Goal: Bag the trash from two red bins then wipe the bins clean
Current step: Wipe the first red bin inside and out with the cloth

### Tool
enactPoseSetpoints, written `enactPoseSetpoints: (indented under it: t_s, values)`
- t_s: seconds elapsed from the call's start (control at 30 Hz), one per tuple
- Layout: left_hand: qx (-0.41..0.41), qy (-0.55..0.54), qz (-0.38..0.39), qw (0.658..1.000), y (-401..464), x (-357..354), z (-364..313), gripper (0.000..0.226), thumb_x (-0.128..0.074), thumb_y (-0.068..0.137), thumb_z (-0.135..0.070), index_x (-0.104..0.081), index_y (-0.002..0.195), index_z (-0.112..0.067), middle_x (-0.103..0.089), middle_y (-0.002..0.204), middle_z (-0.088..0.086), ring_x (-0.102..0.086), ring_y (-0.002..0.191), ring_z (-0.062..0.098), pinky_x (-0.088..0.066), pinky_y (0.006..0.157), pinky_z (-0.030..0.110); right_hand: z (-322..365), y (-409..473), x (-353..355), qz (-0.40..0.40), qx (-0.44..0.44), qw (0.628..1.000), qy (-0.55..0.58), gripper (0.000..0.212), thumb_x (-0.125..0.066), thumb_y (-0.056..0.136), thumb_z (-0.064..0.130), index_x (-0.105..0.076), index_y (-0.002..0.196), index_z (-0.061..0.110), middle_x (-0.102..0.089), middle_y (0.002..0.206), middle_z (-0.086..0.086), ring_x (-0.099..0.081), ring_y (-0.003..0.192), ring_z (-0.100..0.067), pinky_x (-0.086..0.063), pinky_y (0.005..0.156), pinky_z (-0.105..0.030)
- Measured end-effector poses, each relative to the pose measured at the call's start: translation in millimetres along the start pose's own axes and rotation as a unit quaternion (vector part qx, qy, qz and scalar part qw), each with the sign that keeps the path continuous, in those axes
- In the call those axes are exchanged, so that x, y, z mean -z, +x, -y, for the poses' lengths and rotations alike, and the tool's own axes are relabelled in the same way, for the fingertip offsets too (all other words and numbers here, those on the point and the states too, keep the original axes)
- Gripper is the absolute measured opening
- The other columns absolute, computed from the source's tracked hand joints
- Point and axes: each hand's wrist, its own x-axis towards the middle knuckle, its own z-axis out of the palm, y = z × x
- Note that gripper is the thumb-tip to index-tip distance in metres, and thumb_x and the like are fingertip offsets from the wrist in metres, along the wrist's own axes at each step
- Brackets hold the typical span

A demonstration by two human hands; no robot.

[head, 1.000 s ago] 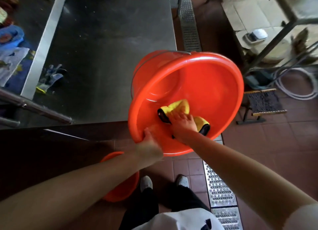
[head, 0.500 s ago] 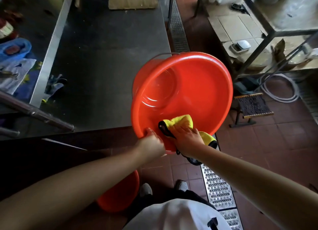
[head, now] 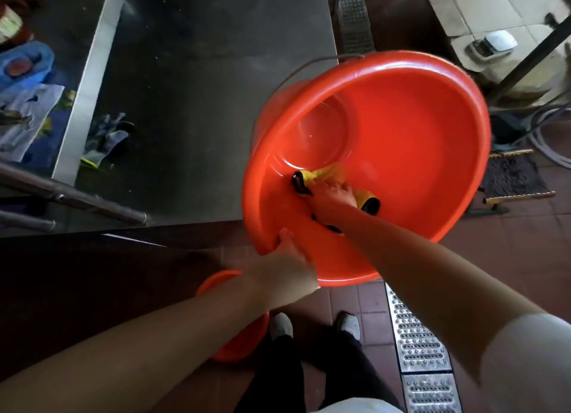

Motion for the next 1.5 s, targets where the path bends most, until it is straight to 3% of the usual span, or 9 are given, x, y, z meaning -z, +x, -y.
enactPoseSetpoints:
  t_s: [0.27,0.4,0.53,0.9,1.0,1.1,1.3,1.4,1.5]
  values:
    - [0.009,-0.010,-0.004,1.000,-1.6,15.8,6.8,0.018,-0.072,0.058,-0.029,-0.076,0.070,-0.015,-0.071,0.068,0.011,-0.068,0.062,0.030,-0.058,0.061,0.046,1.2,-11.3,-9.7,0.032,0.000,0.999,0.037,0.047,-0.048,0.096,0.028,-0.044,0.142,0.030,-0.048,0.147,-0.001,-0.040,0.138,-0.025,-0.025,0.107,-0.053]
    - [-0.081,-0.069,0.040,0.993,5.4,16.7,4.8,0.028,-0.046,0.091,-0.016,-0.068,0.102,-0.004,-0.069,0.098,0.023,-0.066,0.088,0.040,-0.048,0.081,0.067,-9.4,-71.8,-6.9,0.024,0.031,0.998,0.058,0.051,-0.036,0.100,0.038,-0.031,0.151,0.036,-0.035,0.157,0.004,-0.031,0.145,-0.021,-0.022,0.110,-0.055]
    - [-0.055,-0.093,0.086,0.990,7.0,25.4,5.7,0.029,-0.044,0.097,-0.015,-0.065,0.109,0.001,-0.067,0.107,0.026,-0.063,0.097,0.044,-0.043,0.087,0.070,-27.1,-137.4,-6.9,-0.005,0.071,0.997,0.021,0.055,-0.035,0.101,0.042,-0.025,0.155,0.035,-0.031,0.159,0.004,-0.026,0.147,-0.021,-0.025,0.112,-0.051]
    - [-0.061,-0.047,0.036,0.996,-4.0,29.5,22.8,0.024,-0.048,0.089,-0.006,-0.069,0.099,-0.009,-0.072,0.095,0.011,-0.067,0.086,0.030,-0.047,0.082,0.047,-46.0,-188.3,12.3,-0.031,0.162,0.975,-0.150,0.086,-0.032,0.088,0.075,-0.031,0.157,0.023,-0.042,0.155,-0.007,-0.044,0.139,-0.035,-0.040,0.103,-0.050]
    - [-0.053,-0.050,0.025,0.997,-13.2,22.2,34.9,0.024,-0.046,0.094,-0.015,-0.070,0.096,-0.013,-0.072,0.093,0.004,-0.068,0.084,0.023,-0.045,0.080,0.035,-61.8,-190.9,25.9,-0.044,0.183,0.954,-0.234,0.084,-0.064,0.077,0.074,-0.057,0.142,0.019,-0.064,0.134,-0.010,-0.062,0.119,-0.034,-0.055,0.086,-0.045]
    - [-0.060,-0.056,0.020,0.996,-25.3,16.8,54.7,0.045,-0.044,0.097,-0.051,-0.070,0.096,-0.015,-0.072,0.093,0.004,-0.068,0.085,0.023,-0.042,0.078,0.033,-71.8,-192.0,36.3,-0.098,0.210,0.932,-0.279,0.076,-0.080,0.065,0.059,-0.069,0.127,0.018,-0.071,0.115,-0.007,-0.069,0.100,-0.033,-0.057,0.072,-0.041]
    - [0.041,-0.021,0.042,0.998,-31.9,13.8,63.8,0.059,-0.053,0.089,-0.060,-0.066,0.115,-0.009,-0.069,0.113,0.014,-0.061,0.109,0.035,-0.028,0.110,0.053,-65.1,-192.4,44.4,-0.156,0.247,0.902,-0.317,0.058,-0.081,0.060,0.037,-0.074,0.114,0.017,-0.072,0.096,-0.003,-0.070,0.083,-0.030,-0.057,0.066,-0.041]
    - [0.099,-0.051,0.040,0.993,-16.8,11.1,34.9,0.083,-0.041,0.091,-0.067,-0.046,0.138,0.001,-0.051,0.135,0.029,-0.047,0.126,0.046,-0.026,0.111,0.060,-71.5,-188.4,45.9,-0.176,0.259,0.894,-0.320,0.061,-0.078,0.065,0.039,-0.071,0.121,0.016,-0.072,0.100,-0.004,-0.069,0.088,-0.030,-0.056,0.069,-0.042]
    - [0.147,-0.114,0.027,0.982,0.7,11.2,2.3,0.092,-0.030,0.089,-0.074,-0.045,0.137,0.003,-0.051,0.133,0.030,-0.050,0.121,0.045,-0.036,0.103,0.051,-72.1,-183.8,46.4,-0.172,0.269,0.893,-0.317,0.068,-0.076,0.067,0.047,-0.066,0.128,0.018,-0.071,0.105,-0.003,-0.068,0.093,-0.030,-0.056,0.071,-0.043]
